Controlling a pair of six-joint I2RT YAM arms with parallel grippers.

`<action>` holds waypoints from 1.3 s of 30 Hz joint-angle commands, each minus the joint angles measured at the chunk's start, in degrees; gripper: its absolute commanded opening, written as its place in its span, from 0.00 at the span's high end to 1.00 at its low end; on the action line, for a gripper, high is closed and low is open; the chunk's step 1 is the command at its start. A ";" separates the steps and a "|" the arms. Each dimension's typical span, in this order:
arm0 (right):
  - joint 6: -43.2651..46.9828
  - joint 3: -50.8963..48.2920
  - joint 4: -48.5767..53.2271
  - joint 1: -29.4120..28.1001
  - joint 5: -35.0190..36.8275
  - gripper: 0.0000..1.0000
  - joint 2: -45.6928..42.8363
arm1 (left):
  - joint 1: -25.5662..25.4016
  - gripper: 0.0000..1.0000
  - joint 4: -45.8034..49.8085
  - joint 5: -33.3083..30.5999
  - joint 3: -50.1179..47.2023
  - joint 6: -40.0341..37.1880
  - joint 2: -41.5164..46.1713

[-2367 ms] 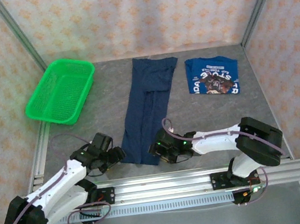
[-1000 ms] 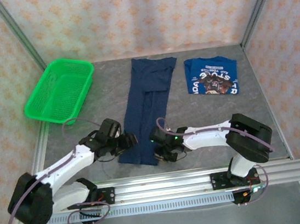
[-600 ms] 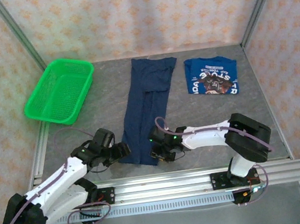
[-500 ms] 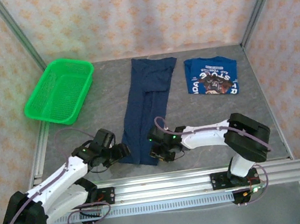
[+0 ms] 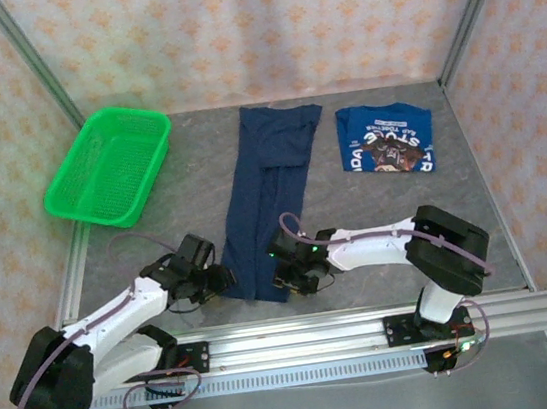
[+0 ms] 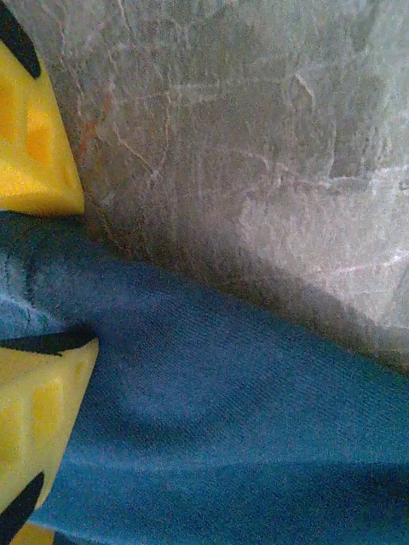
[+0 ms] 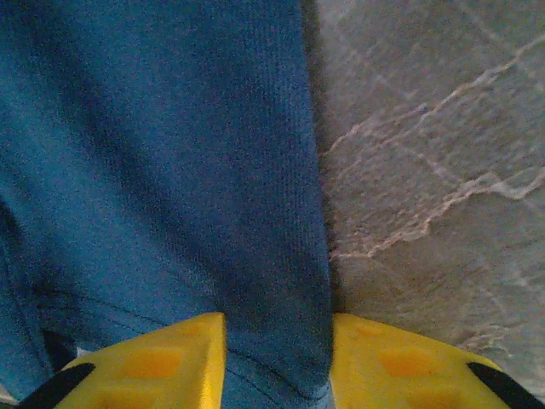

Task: Fold and stack the t-shirts

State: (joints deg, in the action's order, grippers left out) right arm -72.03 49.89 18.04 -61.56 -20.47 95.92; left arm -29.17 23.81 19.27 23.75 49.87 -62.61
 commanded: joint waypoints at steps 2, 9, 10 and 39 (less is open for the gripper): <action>0.31 2.08 -18.29 -1.72 -6.91 0.75 7.42 | 0.16 0.71 -5.60 1.50 1.21 0.22 -3.74; 1.36 2.09 -15.87 -1.64 -7.06 1.00 5.10 | -0.04 0.99 -1.83 2.22 3.94 -1.72 -3.28; 1.28 1.46 -15.66 -1.71 -6.99 1.00 4.18 | -0.14 1.00 -0.81 2.17 4.03 -1.66 -1.99; 1.21 -8.10 2.18 3.33 0.21 1.00 -24.60 | -8.98 1.00 14.50 -3.92 17.16 5.01 5.99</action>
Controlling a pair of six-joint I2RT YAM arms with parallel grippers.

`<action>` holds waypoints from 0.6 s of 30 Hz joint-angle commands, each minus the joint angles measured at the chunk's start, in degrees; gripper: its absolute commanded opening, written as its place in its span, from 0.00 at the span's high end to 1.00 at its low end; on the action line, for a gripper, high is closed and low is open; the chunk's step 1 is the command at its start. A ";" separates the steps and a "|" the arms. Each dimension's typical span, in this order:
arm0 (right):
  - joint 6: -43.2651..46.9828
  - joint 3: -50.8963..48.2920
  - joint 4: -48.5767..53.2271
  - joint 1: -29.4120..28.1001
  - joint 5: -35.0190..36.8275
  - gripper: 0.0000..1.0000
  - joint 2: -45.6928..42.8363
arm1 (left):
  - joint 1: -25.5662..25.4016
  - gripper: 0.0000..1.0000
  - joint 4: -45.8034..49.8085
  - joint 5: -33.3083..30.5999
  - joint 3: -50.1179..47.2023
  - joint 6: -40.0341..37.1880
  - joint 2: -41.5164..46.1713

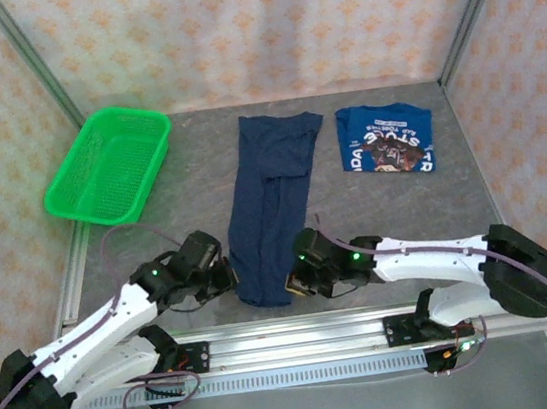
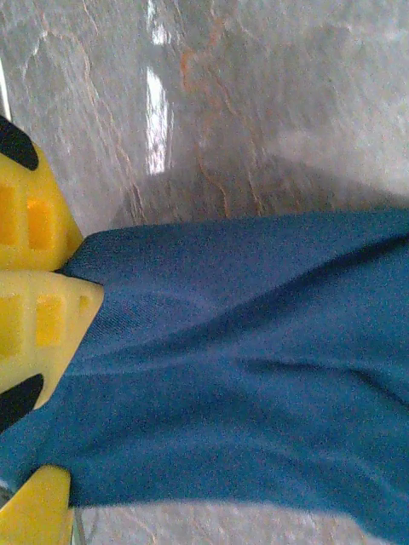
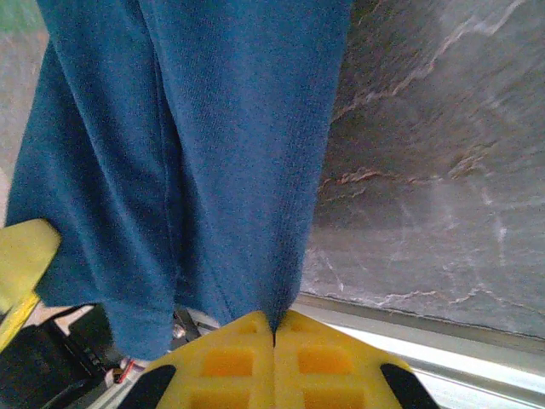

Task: Fold and stack the t-shirts

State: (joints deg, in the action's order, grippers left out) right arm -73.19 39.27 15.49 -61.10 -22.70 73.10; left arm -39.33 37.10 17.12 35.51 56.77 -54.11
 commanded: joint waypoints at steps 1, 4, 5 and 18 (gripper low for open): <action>3.48 3.54 5.57 4.77 2.35 1.00 -2.14 | 1.93 1.00 1.22 -1.66 7.24 -2.50 -4.11; 8.46 7.81 8.68 10.45 0.07 1.00 -0.91 | 5.10 1.00 0.16 -0.14 12.90 -4.66 -8.58; 10.56 9.89 10.21 12.34 -1.10 1.00 0.28 | 6.28 1.00 0.08 0.59 15.01 -5.66 -10.47; 27.69 32.45 19.16 31.05 -10.16 1.00 21.54 | 19.63 1.00 -0.39 6.10 37.47 -18.35 -35.50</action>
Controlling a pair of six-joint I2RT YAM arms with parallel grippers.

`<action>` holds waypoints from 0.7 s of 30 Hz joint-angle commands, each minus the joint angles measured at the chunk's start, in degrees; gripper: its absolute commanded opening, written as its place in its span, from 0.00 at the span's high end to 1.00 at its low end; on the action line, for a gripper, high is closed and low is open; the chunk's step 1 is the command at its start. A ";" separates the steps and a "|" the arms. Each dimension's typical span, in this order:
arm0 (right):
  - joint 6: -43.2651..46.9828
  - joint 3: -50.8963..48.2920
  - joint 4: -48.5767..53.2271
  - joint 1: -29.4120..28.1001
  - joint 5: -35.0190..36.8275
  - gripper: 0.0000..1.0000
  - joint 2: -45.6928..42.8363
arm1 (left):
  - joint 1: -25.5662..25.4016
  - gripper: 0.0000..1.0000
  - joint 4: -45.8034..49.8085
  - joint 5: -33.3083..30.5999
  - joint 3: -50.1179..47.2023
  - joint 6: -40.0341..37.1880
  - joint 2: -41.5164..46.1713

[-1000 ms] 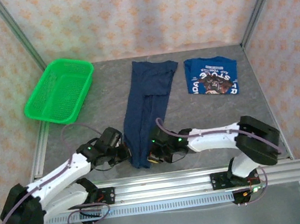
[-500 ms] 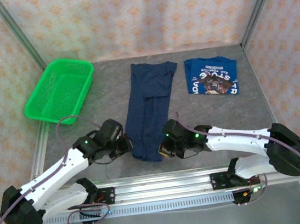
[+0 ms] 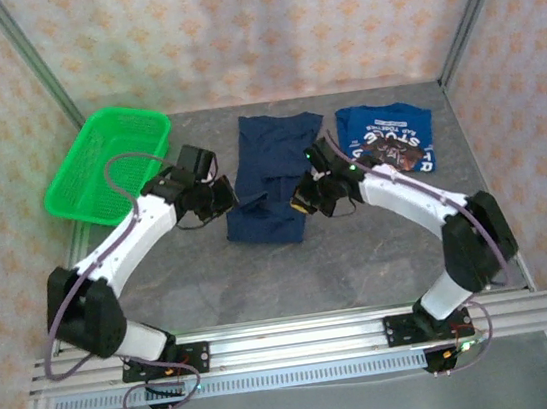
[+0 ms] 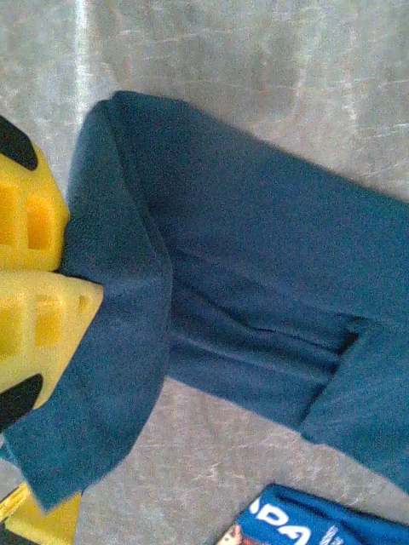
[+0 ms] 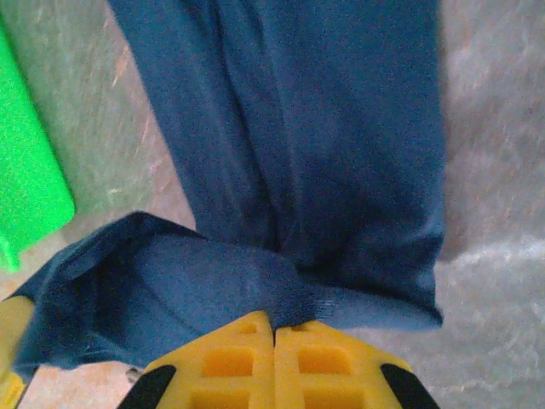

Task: Fold and stack the t-shirts

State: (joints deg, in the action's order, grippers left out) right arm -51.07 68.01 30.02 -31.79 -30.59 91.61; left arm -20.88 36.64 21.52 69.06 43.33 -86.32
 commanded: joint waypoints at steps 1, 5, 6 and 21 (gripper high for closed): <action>6.28 4.96 5.00 2.68 -2.62 1.00 4.48 | 1.77 1.00 0.01 2.24 5.66 -5.84 -5.61; 7.54 7.97 5.53 5.34 -3.34 1.00 9.29 | 2.86 1.00 1.63 3.13 12.45 -9.77 -14.05; 7.50 8.31 5.24 5.78 -3.34 1.00 10.02 | 2.87 1.00 2.03 3.41 13.99 -10.75 -15.62; 6.33 14.42 1.35 9.80 -3.39 0.89 22.87 | 4.22 0.99 7.27 1.79 31.53 -17.62 -35.10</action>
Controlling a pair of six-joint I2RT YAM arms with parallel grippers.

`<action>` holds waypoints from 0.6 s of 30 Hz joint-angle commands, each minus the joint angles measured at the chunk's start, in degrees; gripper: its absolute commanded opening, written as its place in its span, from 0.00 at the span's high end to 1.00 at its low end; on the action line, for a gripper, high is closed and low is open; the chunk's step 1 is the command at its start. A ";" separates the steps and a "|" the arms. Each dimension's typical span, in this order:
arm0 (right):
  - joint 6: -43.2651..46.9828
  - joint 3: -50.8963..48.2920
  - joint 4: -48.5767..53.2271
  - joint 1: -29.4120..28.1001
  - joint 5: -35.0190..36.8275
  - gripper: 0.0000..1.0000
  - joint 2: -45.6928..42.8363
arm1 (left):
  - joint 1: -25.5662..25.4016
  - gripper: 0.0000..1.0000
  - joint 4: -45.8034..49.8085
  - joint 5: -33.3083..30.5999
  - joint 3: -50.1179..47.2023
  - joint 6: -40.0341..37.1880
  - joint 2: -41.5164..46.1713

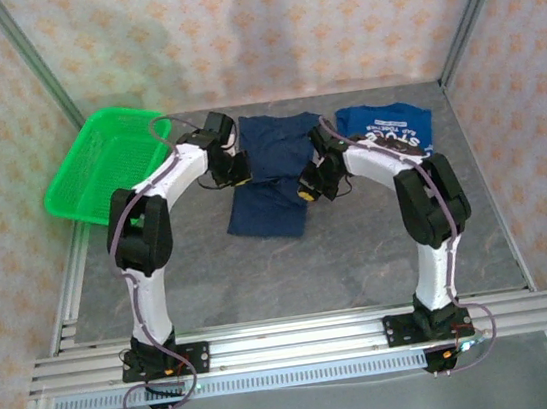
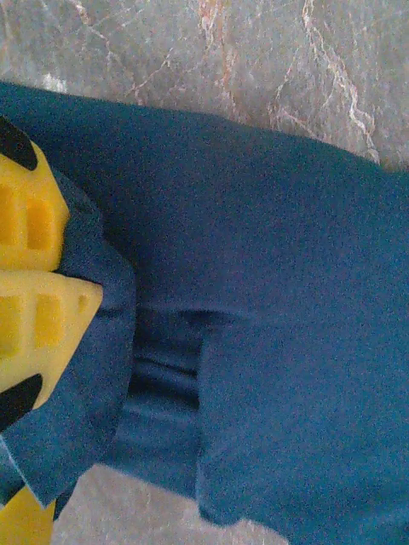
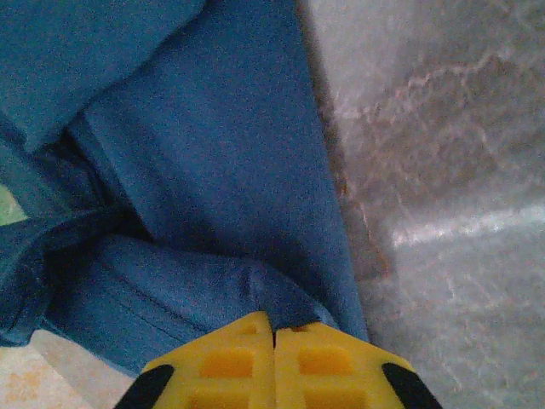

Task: Fold and stack the t-shirts

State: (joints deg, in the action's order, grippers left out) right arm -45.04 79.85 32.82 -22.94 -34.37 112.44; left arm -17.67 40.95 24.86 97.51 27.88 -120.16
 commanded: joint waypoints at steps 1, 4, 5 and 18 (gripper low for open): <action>-0.63 3.15 -3.26 1.49 -0.03 0.81 2.73 | 1.34 0.92 3.01 -1.94 3.79 -1.92 -1.79; -2.91 4.31 -8.92 3.04 0.27 0.62 2.11 | 2.72 0.63 2.33 -1.65 6.42 -0.50 -1.62; -2.92 5.05 -9.40 3.45 1.04 0.59 1.11 | 3.23 0.57 2.13 -1.58 7.44 0.18 -0.89; -5.60 -14.37 -16.53 -6.45 3.98 0.83 -20.50 | 2.72 0.52 -3.35 0.53 -17.43 4.17 25.71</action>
State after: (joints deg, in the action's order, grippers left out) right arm -48.82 70.04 18.11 -26.50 -30.28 90.37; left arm -13.85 38.22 24.95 87.92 31.97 -95.90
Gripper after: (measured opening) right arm 0.190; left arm 0.518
